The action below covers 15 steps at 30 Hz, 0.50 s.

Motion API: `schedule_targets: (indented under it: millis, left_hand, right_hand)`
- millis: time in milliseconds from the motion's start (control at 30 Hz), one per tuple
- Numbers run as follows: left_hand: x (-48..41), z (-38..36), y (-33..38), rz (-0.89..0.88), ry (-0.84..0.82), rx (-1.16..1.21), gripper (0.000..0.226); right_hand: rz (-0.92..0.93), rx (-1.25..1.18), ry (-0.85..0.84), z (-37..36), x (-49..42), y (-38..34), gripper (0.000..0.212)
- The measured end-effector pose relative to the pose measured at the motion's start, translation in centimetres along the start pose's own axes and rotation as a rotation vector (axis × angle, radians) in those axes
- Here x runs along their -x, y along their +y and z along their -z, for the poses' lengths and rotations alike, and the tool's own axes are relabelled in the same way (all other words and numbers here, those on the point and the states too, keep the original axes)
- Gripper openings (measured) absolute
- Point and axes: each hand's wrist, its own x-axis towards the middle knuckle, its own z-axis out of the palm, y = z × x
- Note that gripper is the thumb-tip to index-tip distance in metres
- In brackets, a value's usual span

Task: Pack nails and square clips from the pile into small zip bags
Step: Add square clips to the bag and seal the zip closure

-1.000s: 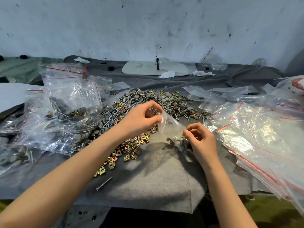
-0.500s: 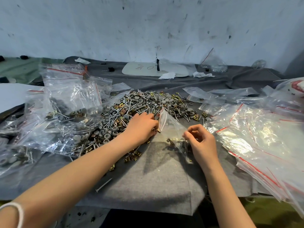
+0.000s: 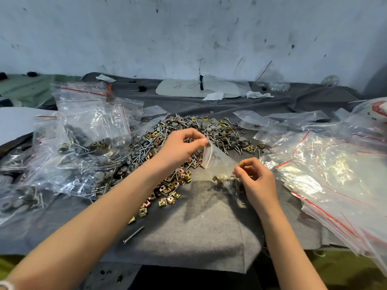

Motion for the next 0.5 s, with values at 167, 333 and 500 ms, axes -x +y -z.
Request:
schedule_targets:
  millis: [167,333,500]
  left_hand:
    - [0.3,0.0,-0.1,0.005,-0.003,-0.107,0.006]
    - [-0.2,0.1,-0.7,0.019,0.029,-0.134,0.008]
    - [-0.3,0.3,-1.0,0.017,0.018,-0.226,0.007]
  right_hand:
    - [-0.002,0.005,-0.002,0.0,-0.1,0.1,0.024]
    - [0.003,0.008,-0.005,0.0,-0.1,0.1,0.024]
    - [0.003,-0.008,-0.010,-0.1,-0.1,0.0,0.023]
